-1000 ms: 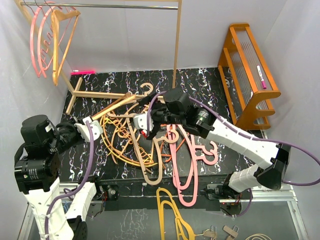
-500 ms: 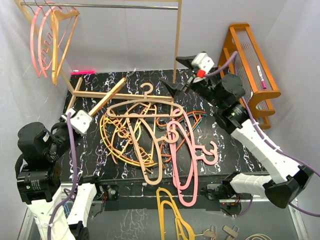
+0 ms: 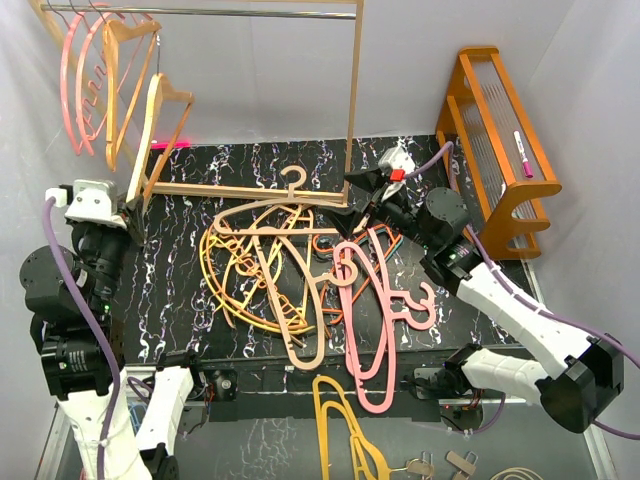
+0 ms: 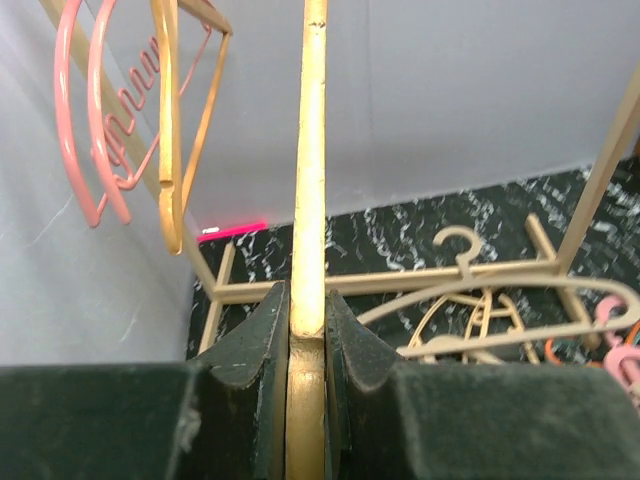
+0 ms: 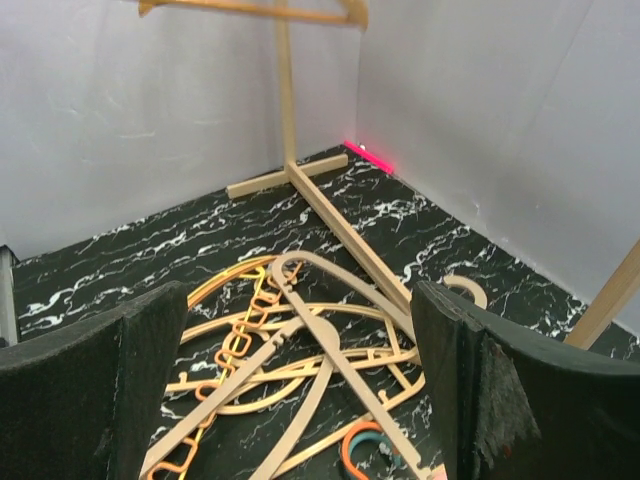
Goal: Organize the hangers
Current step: Place the hanger at the clothesline.
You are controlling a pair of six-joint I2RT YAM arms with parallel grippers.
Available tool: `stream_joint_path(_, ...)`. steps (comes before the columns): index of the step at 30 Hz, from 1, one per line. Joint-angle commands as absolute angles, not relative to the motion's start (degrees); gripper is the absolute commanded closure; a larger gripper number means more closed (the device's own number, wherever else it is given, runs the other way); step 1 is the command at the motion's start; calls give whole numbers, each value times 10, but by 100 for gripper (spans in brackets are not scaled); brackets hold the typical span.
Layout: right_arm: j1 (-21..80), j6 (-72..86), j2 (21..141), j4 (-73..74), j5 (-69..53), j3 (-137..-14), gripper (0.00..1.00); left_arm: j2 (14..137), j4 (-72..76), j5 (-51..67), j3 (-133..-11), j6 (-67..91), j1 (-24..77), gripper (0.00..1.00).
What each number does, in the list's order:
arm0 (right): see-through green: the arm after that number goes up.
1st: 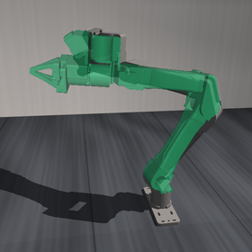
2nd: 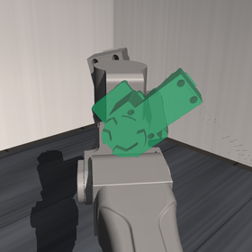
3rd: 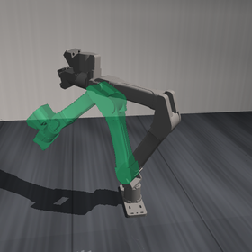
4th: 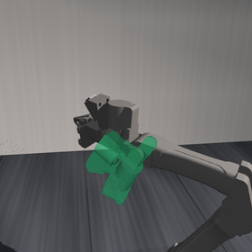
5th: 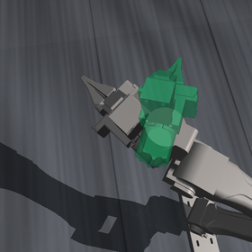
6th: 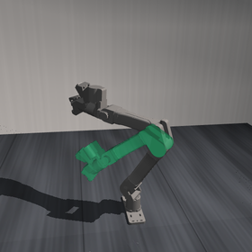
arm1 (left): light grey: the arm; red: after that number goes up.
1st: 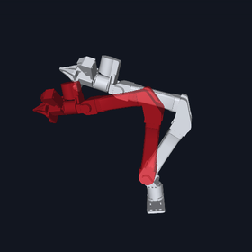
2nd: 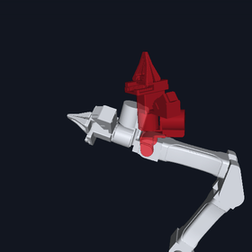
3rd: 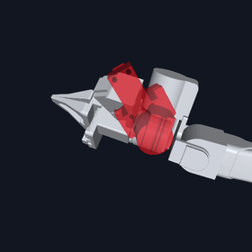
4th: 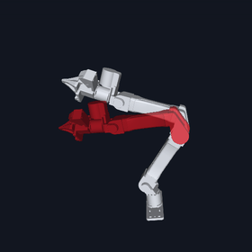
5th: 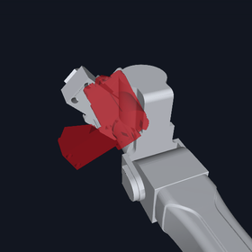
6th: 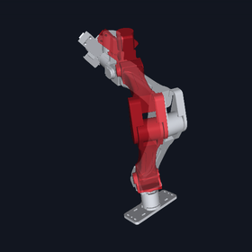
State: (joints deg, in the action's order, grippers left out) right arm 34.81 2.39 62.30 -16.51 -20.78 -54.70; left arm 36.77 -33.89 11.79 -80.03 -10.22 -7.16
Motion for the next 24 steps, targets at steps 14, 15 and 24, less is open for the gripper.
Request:
stream_joint_path(14, 347, 45, 568, -204, -170, -504, 1, 457, -53, 81, -751, 80, -72, 100)
stream_joint_path(15, 347, 46, 570, -205, -170, -504, 1, 462, -43, 83, -750, 88, -72, 100)
stream_joint_path(24, 346, 49, 585, -207, -169, -509, 1, 498, 3, 75, -744, 92, -73, 100)
